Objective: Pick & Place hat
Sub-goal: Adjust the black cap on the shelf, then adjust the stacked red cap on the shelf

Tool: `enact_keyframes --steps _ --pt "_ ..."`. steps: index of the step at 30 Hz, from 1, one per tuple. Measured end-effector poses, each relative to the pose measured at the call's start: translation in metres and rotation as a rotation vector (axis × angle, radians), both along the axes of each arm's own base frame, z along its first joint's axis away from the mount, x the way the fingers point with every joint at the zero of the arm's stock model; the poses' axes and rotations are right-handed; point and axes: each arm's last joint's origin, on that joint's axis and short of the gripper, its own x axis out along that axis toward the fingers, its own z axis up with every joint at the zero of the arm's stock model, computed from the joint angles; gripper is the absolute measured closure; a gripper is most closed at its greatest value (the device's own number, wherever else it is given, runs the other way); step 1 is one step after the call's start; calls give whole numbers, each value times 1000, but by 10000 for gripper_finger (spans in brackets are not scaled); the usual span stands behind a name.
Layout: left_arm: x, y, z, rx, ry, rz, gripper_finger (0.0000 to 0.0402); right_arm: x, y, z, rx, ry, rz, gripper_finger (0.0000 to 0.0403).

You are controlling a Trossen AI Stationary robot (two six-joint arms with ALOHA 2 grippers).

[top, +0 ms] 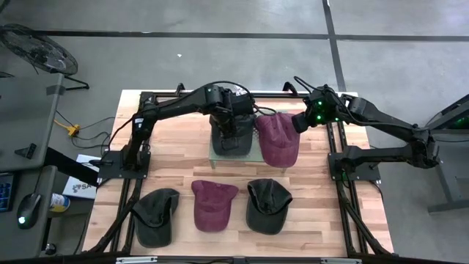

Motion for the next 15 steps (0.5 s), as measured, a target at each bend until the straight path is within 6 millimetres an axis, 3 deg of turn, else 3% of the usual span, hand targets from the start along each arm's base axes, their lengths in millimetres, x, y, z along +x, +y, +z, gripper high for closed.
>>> enact_keyframes --steps 15 --pt "0 0 0 19 6 -6 305 0 0 0 2 -1 1 403"
